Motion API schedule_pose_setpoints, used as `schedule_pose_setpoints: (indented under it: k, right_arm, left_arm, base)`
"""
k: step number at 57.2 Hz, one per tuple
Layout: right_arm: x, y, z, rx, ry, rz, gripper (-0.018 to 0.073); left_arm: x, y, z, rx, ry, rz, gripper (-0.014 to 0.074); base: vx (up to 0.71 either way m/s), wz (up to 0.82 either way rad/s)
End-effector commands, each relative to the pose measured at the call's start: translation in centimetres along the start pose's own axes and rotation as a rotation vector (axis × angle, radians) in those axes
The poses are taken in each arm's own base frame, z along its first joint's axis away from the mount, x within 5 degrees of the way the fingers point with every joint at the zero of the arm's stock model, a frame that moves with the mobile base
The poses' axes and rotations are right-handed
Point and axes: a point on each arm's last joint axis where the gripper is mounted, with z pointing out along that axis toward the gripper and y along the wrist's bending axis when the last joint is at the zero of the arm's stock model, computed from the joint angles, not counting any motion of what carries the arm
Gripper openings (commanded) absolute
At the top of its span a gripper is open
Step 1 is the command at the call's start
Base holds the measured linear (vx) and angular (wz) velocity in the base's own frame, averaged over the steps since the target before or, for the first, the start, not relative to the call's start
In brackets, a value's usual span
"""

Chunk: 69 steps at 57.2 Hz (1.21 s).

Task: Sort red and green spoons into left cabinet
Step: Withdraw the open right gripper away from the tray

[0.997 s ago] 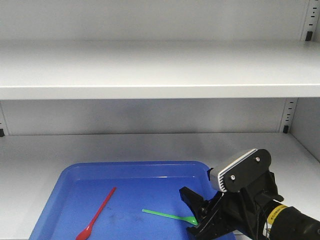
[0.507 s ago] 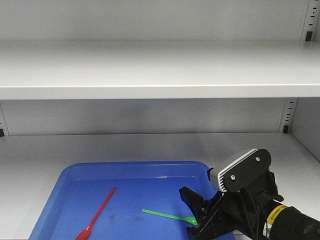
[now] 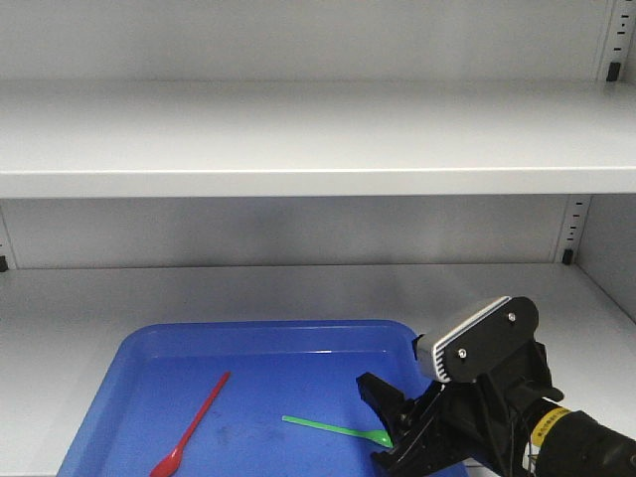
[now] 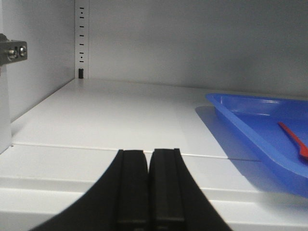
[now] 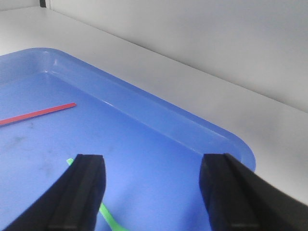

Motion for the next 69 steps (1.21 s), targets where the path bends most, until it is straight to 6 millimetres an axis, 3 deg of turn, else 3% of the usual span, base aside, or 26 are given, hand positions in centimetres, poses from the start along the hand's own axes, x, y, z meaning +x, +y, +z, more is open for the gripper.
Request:
schedule_pose_setpoints:
  k: [1, 49, 59, 69]
  right_arm:
    - [-2.5, -0.3, -0.6, 0.015, -0.141, -0.008, 0.0487]
    - [-2.4, -0.3, -0.7, 0.016, -0.145, -0.007, 0.0472]
    - [-1.8, -0.4, -2.2, 0.032, -0.177, 0.052, 0.0384]
    - [-0.7, -1.5, -5.5, 0.100, -0.210, 0.100, 0.0169]
  left_arm:
    - [-0.9, -0.1, -0.2, 0.016, -0.099, -0.009, -0.0006]
    - [-0.9, -0.1, -0.2, 0.016, -0.099, -0.009, -0.0006]
    - [-0.9, -0.1, -0.2, 0.016, -0.099, -0.009, -0.0006]
    - [-0.9, -0.1, -0.2, 0.016, -0.099, -0.009, -0.0006]
  base:
    - [0.00, 0.00]
    - [0.00, 0.00]
    - [0.00, 0.00]
    - [0.00, 0.00]
